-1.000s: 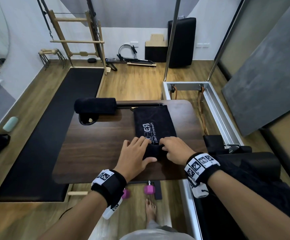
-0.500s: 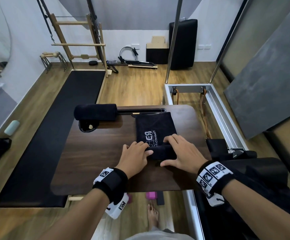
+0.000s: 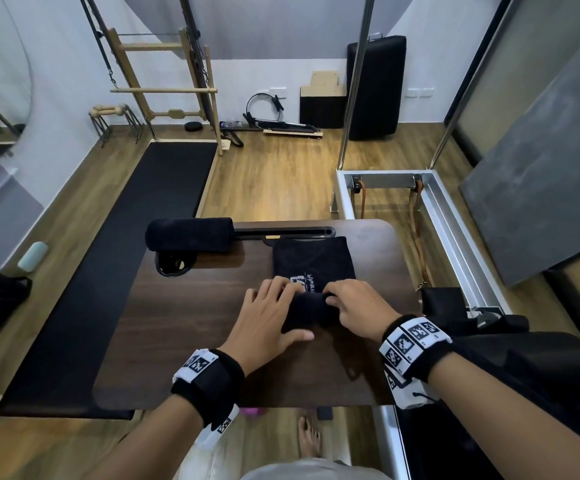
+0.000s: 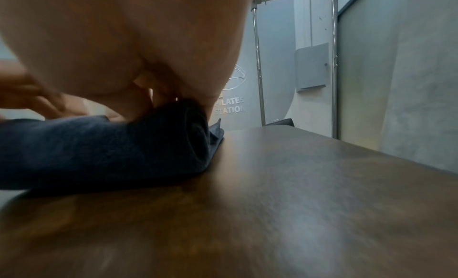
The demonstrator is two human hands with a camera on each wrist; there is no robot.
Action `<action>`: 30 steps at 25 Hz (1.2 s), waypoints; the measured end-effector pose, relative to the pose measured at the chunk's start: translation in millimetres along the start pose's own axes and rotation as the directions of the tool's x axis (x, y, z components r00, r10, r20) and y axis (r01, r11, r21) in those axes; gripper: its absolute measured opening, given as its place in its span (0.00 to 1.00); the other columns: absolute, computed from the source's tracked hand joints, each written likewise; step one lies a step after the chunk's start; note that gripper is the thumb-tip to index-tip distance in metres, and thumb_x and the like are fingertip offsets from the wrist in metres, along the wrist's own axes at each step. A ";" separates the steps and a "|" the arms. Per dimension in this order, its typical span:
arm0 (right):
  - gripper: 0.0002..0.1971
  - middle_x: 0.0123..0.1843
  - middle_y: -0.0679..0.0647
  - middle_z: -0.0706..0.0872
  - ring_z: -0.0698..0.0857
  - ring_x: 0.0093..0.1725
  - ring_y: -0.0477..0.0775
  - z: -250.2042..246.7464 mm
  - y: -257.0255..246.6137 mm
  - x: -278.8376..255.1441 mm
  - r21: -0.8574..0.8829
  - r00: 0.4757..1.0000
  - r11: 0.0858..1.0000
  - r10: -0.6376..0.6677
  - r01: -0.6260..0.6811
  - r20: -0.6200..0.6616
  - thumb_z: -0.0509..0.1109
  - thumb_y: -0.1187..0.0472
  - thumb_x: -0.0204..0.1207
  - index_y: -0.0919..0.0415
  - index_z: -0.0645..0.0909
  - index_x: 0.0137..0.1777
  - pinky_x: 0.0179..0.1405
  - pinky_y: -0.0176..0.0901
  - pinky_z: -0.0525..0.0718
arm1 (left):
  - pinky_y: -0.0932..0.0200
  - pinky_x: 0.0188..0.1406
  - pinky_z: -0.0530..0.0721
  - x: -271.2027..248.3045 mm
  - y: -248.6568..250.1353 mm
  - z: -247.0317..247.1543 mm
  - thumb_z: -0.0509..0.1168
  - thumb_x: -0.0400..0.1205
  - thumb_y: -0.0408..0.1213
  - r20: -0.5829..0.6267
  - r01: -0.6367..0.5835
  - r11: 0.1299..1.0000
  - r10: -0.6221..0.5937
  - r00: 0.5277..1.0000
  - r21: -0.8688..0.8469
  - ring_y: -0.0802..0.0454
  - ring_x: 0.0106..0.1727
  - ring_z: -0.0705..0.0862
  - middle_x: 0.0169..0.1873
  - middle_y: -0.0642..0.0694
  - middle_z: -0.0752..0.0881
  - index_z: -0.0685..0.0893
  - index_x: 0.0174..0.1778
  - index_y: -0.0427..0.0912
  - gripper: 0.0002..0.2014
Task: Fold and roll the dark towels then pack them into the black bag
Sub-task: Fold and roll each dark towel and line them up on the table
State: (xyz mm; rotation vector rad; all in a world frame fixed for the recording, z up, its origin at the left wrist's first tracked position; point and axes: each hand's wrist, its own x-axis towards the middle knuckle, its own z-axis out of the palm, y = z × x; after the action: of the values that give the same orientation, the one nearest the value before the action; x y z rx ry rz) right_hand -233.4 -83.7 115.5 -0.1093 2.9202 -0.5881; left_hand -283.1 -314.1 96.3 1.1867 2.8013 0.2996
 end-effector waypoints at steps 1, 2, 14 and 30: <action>0.06 0.48 0.55 0.89 0.86 0.51 0.62 -1.3 2.2 5.3 -0.003 0.999 1.000 0.026 -0.026 0.027 0.64 0.61 0.88 0.57 0.82 0.52 0.46 0.54 0.81 | 0.51 0.67 0.74 2.7 -1.9 -1.0 0.65 0.81 0.69 0.017 -0.007 1.000 0.007 1.000 -0.003 0.53 0.71 0.73 0.72 0.56 0.71 0.70 0.78 0.56 0.33; 0.06 0.47 0.55 0.89 0.87 0.50 0.62 -1.6 5.2 8.8 0.007 0.999 0.999 0.039 -0.039 0.038 0.63 0.60 0.88 0.55 0.81 0.51 0.45 0.54 0.81 | 0.53 0.67 0.72 6.1 -4.3 -1.7 0.68 0.82 0.64 0.015 -0.002 1.000 0.003 1.000 -0.031 0.55 0.71 0.74 0.71 0.59 0.72 0.72 0.76 0.57 0.30; 0.17 0.61 0.40 0.84 0.81 0.60 0.42 -7.3 35.8 19.4 0.156 0.986 0.975 -0.146 0.157 -0.083 0.75 0.48 0.81 0.46 0.80 0.68 0.66 0.47 0.81 | 0.49 0.71 0.66 51.2 -29.5 -10.4 0.57 0.91 0.59 0.179 0.272 0.860 -0.214 0.960 -0.431 0.54 0.65 0.68 0.56 0.60 0.78 0.78 0.59 0.66 0.07; 0.28 0.65 0.42 0.79 0.80 0.65 0.37 -13.4 56.6 42.2 0.603 0.978 0.798 0.125 0.003 -0.170 0.83 0.50 0.75 0.51 0.82 0.75 0.69 0.41 0.81 | 0.42 0.76 0.68 94.2 -39.1 0.2 0.63 0.78 0.77 0.129 0.468 0.638 -0.504 0.854 -0.612 0.51 0.66 0.80 0.59 0.59 0.85 0.78 0.60 0.63 0.26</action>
State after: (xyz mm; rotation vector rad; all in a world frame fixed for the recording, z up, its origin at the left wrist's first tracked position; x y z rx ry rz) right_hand -279.4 -30.9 99.7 0.1332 2.7340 -1.5613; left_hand -376.1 -273.0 87.6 0.2507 2.5633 1.1091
